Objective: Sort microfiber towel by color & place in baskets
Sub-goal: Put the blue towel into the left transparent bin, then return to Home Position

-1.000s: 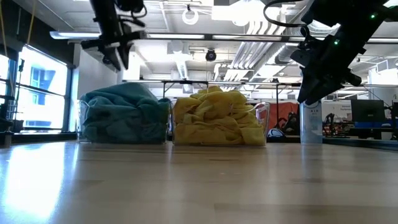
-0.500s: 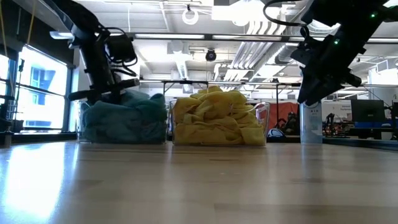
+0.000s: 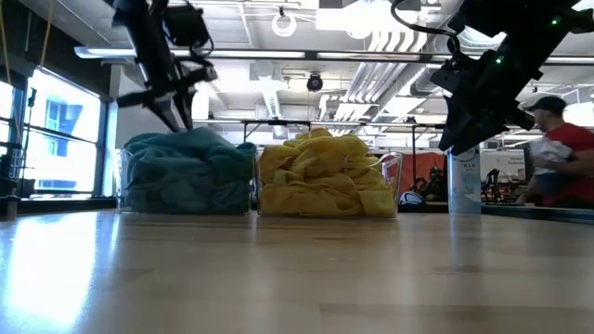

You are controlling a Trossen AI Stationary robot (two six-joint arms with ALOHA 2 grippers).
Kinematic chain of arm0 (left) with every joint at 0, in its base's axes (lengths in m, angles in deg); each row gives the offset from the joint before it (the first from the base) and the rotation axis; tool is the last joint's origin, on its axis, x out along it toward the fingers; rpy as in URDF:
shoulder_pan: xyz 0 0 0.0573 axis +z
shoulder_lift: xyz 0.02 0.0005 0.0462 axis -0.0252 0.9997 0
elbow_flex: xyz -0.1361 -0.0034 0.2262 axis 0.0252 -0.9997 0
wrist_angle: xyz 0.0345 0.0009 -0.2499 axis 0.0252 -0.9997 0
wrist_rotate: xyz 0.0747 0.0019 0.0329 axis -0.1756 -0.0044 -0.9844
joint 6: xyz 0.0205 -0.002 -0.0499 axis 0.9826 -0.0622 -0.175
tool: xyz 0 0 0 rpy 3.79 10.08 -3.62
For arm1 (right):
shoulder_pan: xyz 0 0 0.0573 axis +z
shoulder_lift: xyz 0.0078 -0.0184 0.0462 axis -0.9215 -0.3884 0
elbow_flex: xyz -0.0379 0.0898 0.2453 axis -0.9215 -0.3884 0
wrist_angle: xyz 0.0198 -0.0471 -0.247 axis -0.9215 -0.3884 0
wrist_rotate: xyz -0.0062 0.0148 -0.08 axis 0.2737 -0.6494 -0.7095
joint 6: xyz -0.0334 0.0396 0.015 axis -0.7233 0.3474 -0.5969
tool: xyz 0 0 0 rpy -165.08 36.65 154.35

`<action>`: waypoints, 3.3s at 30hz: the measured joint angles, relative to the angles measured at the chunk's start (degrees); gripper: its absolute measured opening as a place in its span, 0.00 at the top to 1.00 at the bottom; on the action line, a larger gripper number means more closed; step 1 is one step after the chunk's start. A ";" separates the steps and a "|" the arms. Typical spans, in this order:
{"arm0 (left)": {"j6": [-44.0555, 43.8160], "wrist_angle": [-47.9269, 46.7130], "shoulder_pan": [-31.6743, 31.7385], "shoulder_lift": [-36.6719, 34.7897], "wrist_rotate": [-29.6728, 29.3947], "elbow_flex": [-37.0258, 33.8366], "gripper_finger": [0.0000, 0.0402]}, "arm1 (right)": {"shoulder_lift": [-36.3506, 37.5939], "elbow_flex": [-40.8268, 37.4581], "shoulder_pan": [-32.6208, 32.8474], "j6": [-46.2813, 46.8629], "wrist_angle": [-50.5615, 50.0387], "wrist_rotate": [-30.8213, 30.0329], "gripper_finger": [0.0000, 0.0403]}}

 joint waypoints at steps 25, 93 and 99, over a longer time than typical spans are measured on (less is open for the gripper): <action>8.05 3.60 -0.57 26.93 -6.60 8.72 0.75 | 0.02 0.00 0.00 1.18 0.33 0.00 0.69; 44.93 65.30 -41.98 -52.15 0.59 -55.45 1.00 | 0.02 -0.02 -0.02 -9.05 -4.44 4.33 0.69; 47.99 58.78 -41.96 -59.85 1.13 -55.45 1.00 | 0.00 -0.02 -0.02 -9.05 -2.45 4.31 0.69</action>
